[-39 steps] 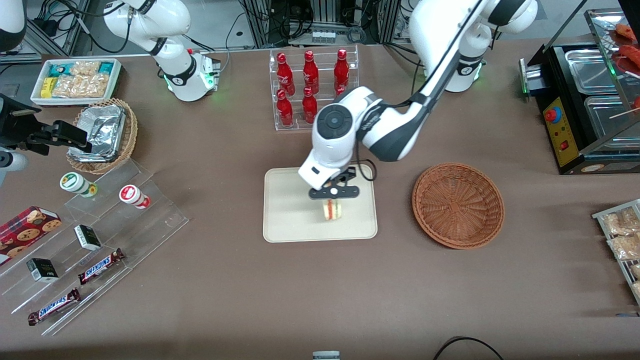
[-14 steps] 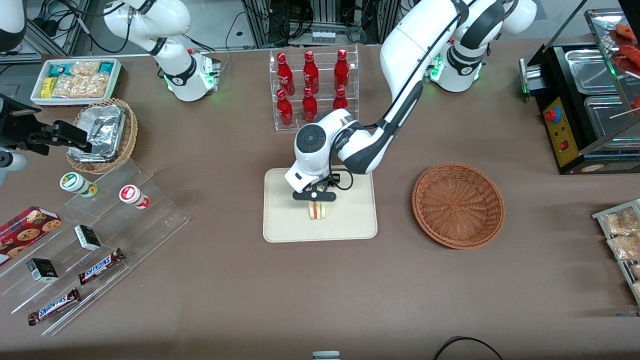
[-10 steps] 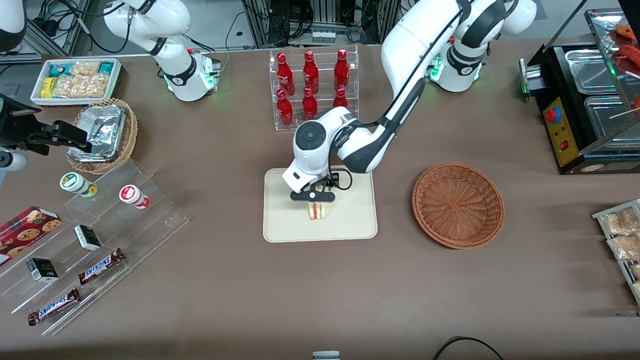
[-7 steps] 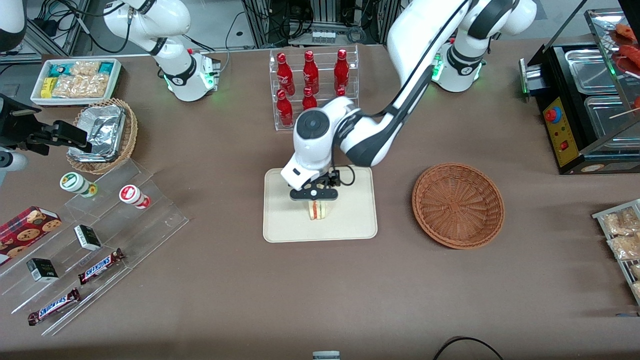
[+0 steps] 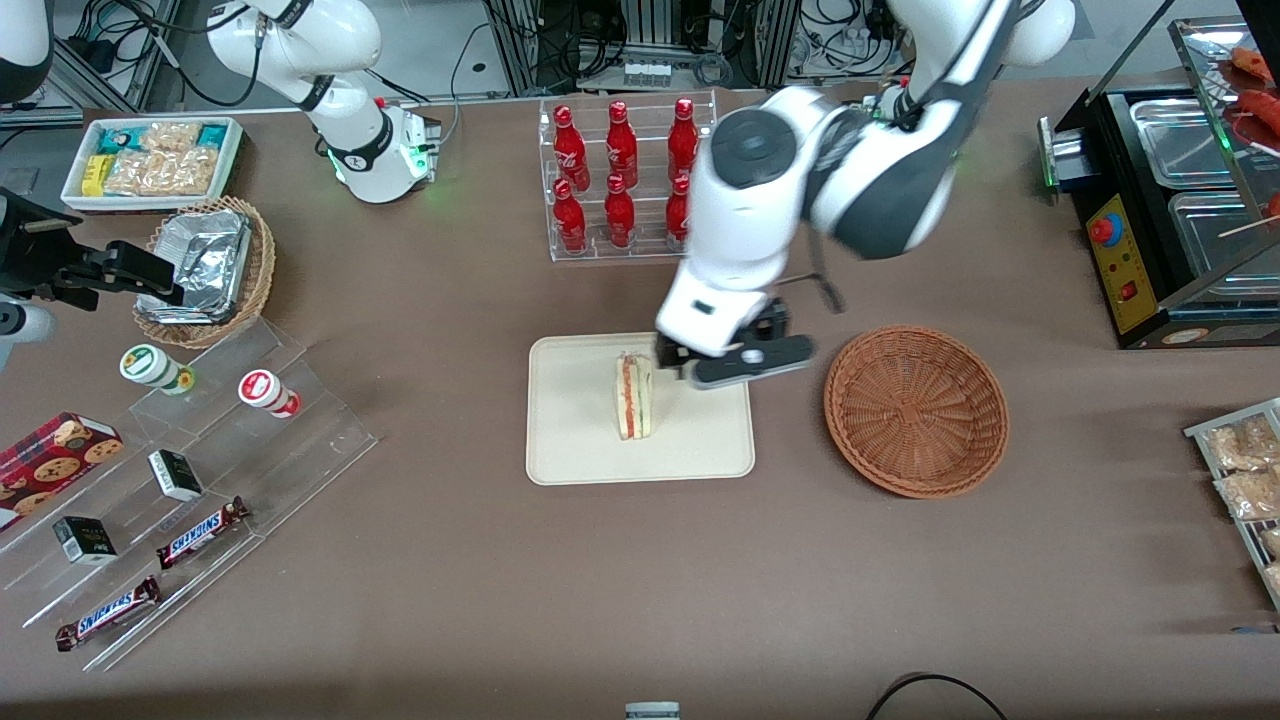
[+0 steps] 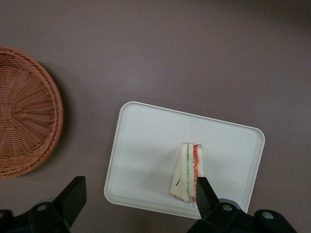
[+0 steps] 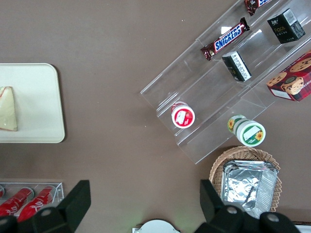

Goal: Place sandwich from basket to tray

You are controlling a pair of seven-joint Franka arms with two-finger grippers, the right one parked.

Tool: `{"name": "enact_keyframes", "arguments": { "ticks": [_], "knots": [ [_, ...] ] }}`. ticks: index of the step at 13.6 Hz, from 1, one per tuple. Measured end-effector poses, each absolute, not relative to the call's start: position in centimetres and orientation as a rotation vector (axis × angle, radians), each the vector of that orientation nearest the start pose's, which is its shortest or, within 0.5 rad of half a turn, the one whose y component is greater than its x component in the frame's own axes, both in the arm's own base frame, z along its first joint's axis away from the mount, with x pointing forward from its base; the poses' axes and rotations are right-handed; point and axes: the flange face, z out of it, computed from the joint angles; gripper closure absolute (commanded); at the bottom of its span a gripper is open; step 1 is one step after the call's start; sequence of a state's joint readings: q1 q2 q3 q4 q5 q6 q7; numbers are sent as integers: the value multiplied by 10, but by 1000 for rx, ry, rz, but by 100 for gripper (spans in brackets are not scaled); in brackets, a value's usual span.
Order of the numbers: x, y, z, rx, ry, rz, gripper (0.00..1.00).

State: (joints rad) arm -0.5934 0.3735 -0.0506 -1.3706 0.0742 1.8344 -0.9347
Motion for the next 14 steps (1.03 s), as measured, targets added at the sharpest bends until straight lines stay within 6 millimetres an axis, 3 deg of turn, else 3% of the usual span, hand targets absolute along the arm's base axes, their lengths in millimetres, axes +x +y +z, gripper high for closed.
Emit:
{"name": "enact_keyframes", "arguments": {
  "ticks": [3, 9, 14],
  "knots": [
    [566, -337, 553, -3101, -499, -146, 1],
    [588, -199, 589, -3095, -325, 0, 1],
    [573, -110, 608, -3114, -89, 68, 1]
  ]
}}
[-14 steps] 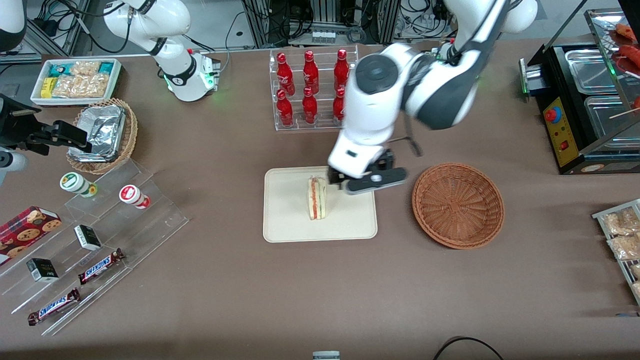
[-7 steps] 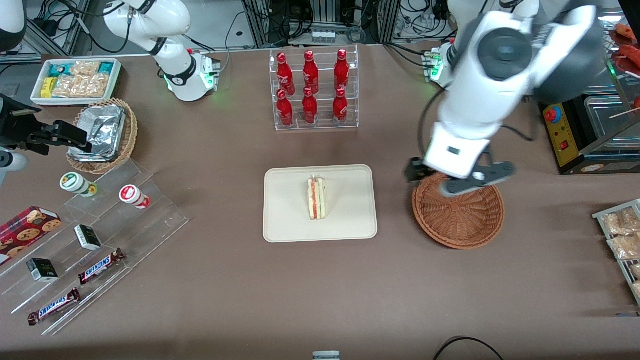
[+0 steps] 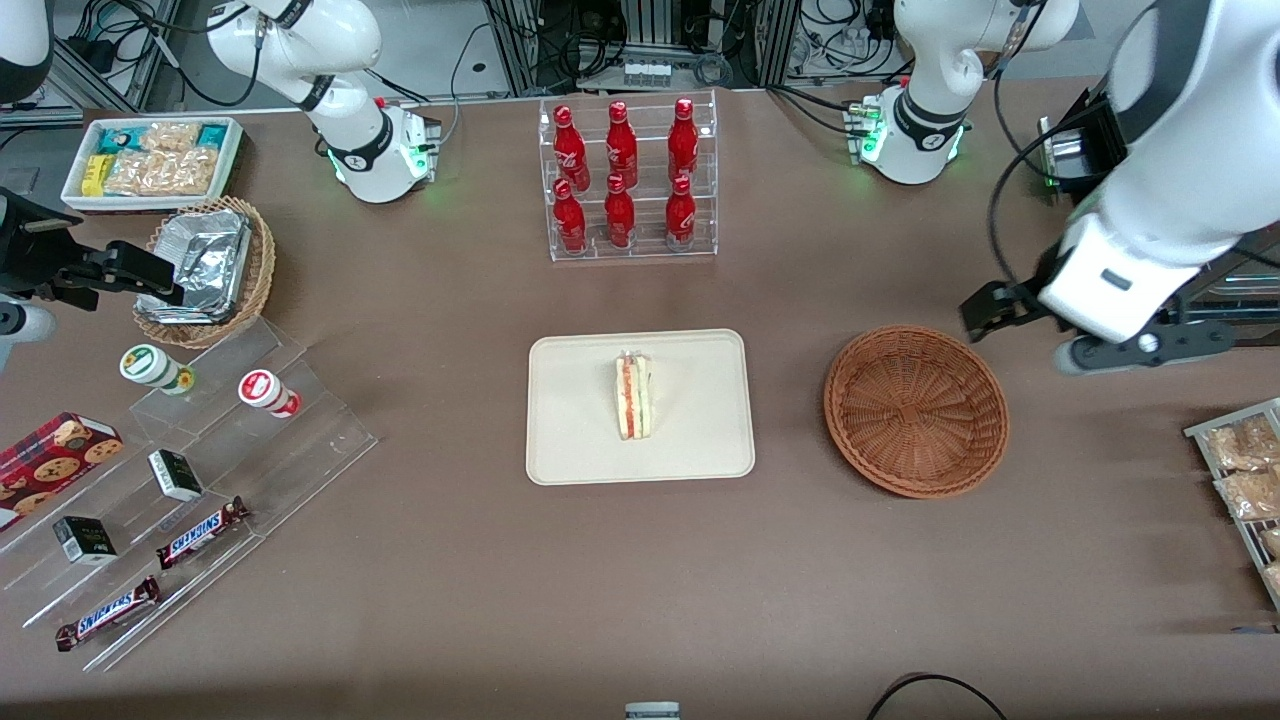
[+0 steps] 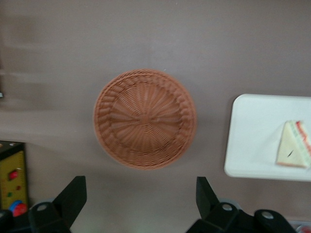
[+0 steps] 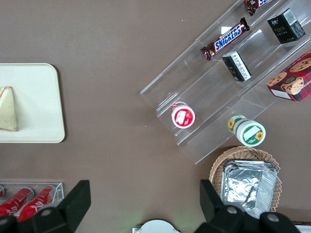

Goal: Place sandwich from basket to tray

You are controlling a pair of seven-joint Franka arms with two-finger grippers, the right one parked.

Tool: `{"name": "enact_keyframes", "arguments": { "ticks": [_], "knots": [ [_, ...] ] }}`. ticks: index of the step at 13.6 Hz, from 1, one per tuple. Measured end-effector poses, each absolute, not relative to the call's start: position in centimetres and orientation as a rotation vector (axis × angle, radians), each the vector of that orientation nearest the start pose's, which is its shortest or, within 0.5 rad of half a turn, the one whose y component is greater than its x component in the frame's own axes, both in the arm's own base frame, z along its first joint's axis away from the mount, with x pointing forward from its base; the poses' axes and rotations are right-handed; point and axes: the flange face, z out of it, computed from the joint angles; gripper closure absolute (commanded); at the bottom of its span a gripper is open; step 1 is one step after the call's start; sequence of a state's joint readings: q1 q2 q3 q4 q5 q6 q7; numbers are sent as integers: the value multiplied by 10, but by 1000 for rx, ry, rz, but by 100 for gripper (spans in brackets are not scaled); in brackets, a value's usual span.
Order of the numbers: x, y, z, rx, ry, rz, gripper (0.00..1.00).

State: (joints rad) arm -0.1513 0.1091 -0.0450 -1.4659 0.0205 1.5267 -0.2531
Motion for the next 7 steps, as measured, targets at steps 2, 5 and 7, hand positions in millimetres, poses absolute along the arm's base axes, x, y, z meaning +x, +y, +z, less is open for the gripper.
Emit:
{"name": "enact_keyframes", "arguments": {
  "ticks": [2, 5, 7],
  "knots": [
    [561, -78, 610, -3116, -10, 83, 1],
    [554, -41, 611, -3130, 82, 94, 1],
    [554, -39, 611, -3130, 110, 95, 1]
  ]
}}
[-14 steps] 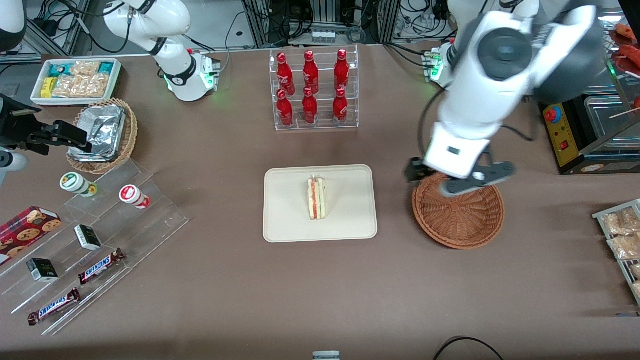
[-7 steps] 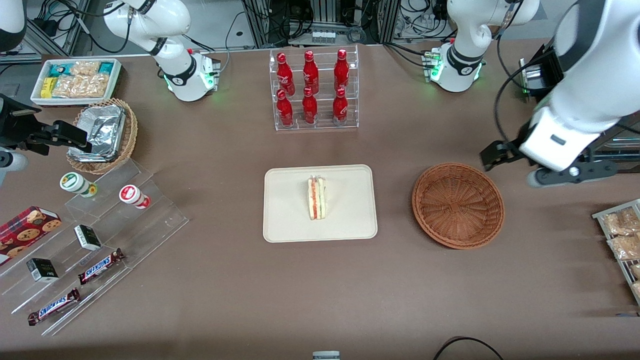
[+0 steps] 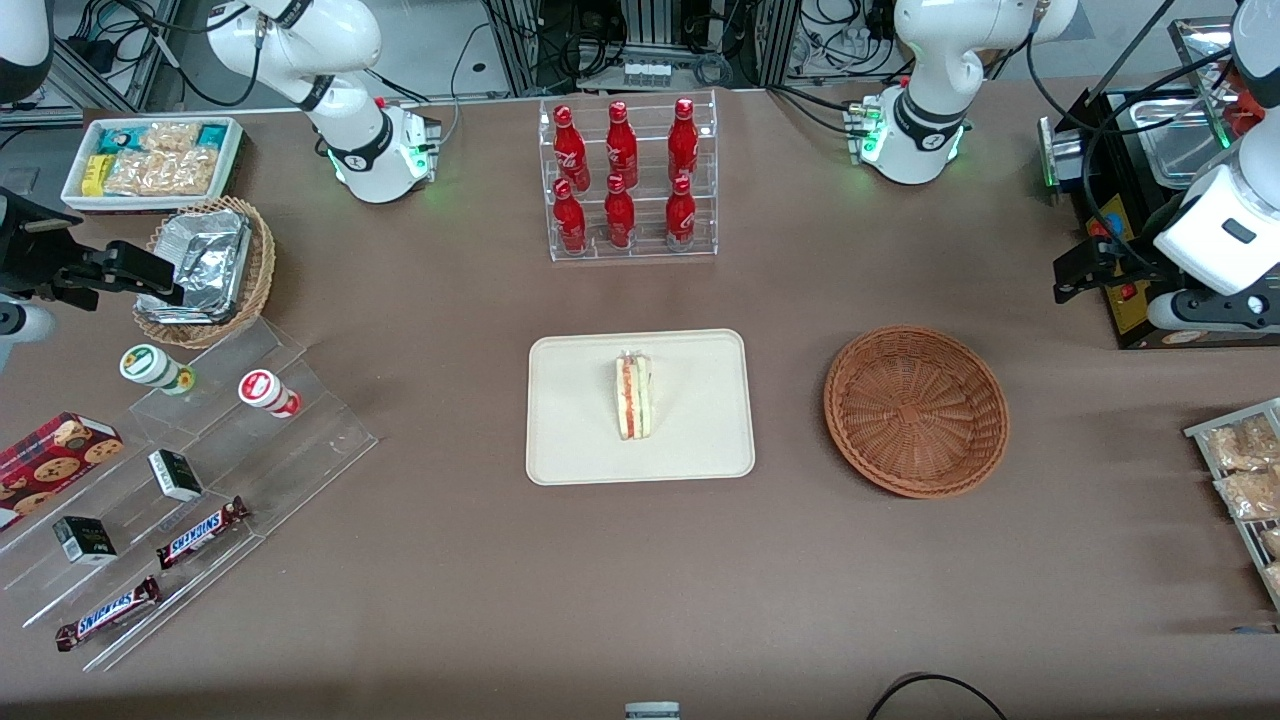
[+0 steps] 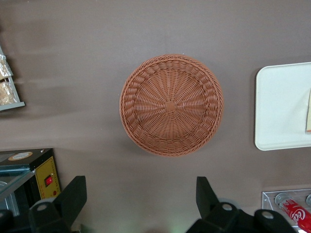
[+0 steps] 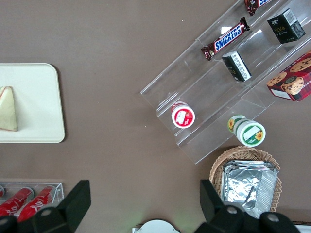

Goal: Place sandwich from basket to tray

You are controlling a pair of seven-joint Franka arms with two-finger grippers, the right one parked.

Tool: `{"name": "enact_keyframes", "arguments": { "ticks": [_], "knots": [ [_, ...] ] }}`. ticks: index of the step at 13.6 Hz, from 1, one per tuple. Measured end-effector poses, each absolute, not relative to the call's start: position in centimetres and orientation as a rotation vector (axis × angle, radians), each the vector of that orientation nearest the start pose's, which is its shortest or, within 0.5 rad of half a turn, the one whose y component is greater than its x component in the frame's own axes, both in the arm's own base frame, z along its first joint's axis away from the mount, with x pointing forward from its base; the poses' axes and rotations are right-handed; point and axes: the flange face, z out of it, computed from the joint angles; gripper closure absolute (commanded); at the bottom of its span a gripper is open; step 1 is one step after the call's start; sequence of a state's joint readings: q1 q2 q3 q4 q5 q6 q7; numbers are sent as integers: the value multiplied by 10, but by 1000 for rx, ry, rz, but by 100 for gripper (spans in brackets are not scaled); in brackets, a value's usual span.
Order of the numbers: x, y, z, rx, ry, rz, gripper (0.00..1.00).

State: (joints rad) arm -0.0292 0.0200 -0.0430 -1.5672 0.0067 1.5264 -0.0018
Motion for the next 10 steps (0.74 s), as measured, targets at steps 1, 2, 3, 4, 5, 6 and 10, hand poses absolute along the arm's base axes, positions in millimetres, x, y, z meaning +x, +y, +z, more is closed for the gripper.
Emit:
{"name": "enact_keyframes", "arguments": {
  "ticks": [1, 2, 3, 4, 5, 6, 10],
  "knots": [
    [554, -39, 611, -3130, 112, 95, 1],
    [554, -39, 611, -3130, 115, 93, 1],
    [554, -39, 612, -3130, 118, 90, 1],
    [555, -39, 612, -3130, 120, 88, 1],
    [555, -39, 612, -3129, 122, 85, 1],
    [556, -38, 613, -3129, 131, 82, 1],
    [557, -15, 617, -3129, 161, 69, 1]
  ]
}}
